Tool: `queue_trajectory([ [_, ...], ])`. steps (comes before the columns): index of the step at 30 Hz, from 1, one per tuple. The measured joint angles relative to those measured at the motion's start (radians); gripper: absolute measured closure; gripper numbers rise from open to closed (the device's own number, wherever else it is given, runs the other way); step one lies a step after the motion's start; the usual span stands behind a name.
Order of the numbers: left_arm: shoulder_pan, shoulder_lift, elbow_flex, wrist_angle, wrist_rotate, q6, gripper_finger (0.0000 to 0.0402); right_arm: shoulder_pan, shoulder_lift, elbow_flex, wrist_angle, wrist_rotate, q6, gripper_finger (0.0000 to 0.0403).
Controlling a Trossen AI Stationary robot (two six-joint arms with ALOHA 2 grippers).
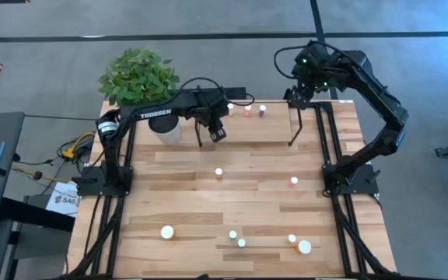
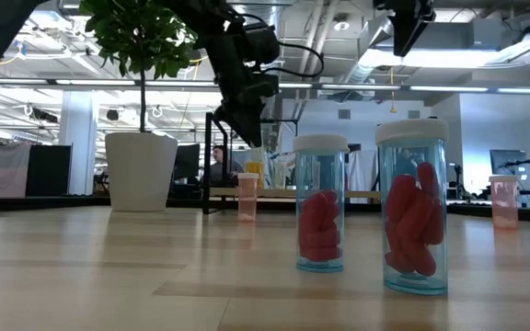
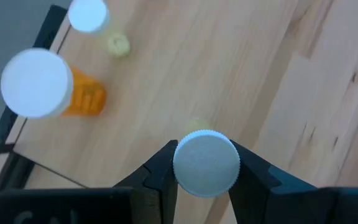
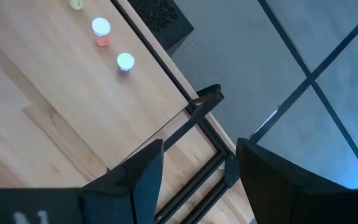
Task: Pick and place medicine bottles onto shelf by color
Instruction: Put the left yellow pill bottle on the shelf
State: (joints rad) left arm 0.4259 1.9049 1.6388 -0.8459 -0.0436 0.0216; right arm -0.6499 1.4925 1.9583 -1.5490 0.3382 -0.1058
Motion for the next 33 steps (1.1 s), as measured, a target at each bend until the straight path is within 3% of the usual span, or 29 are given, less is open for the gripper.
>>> queue_trajectory([
  [9,0.017,0.014,0.003,0.007,-0.044,-0.015,0.0302,0.050,0.000,0.000,0.085,-0.002,0.001,0.0178],
  [20,0.019,0.069,0.004,0.033,0.011,0.110,0.0302,0.112,0.000,0.000,0.190,-0.003,0.001,0.0178],
  [33,0.052,0.126,0.006,0.070,-0.002,0.097,0.0302,0.183,0.000,0.000,0.226,-0.003,0.001,0.0178],
])
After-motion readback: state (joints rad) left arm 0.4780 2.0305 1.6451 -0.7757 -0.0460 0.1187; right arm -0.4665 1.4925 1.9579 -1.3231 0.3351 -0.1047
